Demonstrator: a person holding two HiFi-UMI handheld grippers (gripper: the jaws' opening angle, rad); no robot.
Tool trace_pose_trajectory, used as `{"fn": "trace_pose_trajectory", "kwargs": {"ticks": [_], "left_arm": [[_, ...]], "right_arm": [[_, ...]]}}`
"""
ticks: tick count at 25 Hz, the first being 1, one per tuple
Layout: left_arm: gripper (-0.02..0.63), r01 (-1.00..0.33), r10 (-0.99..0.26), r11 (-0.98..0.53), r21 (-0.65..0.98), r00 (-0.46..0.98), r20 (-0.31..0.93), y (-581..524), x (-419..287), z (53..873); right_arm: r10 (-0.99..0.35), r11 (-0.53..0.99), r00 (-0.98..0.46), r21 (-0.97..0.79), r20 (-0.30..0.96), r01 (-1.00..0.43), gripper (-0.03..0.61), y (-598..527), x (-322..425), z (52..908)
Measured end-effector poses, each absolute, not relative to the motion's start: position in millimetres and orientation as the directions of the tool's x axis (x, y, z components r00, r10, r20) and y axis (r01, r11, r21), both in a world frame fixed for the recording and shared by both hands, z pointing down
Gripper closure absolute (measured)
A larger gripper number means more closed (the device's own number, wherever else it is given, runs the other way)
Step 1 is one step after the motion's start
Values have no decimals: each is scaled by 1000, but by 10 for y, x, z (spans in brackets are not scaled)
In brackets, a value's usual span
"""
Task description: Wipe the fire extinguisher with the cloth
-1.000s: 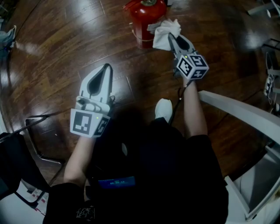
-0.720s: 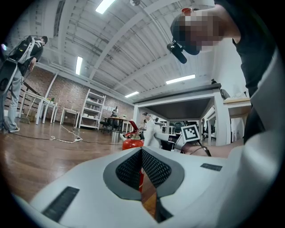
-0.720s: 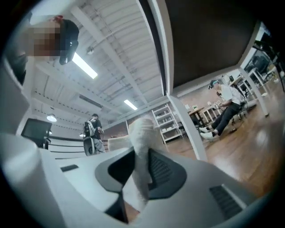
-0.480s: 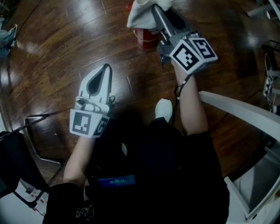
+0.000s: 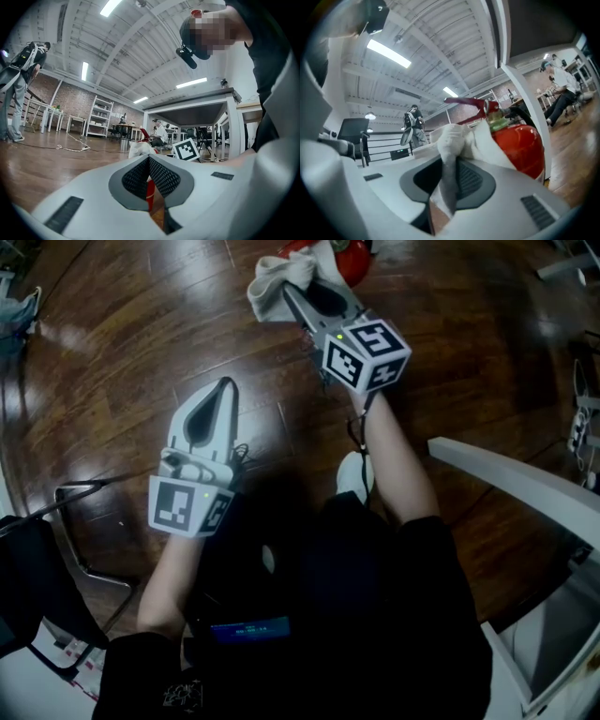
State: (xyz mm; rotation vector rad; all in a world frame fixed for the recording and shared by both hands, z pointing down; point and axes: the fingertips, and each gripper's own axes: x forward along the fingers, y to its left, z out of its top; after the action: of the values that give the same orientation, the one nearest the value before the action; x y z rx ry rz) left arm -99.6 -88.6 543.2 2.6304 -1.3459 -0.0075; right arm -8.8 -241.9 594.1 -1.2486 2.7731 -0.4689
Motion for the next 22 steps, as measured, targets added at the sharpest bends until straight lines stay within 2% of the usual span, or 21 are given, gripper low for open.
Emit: {"fn": "trace_pose_trajectory", "kwargs": {"ticks": [12, 22], "left_arm": [[612, -809, -811, -564, 168, 580, 71, -872, -954, 5411], [612, -808, -814, -567, 162, 579, 39, -884, -957, 5344]], "right_arm": [[-652, 649, -664, -183, 366, -739, 483, -2425, -320, 7252], [-633, 620, -630, -192, 450, -761, 483, -2353, -133, 7693]]}}
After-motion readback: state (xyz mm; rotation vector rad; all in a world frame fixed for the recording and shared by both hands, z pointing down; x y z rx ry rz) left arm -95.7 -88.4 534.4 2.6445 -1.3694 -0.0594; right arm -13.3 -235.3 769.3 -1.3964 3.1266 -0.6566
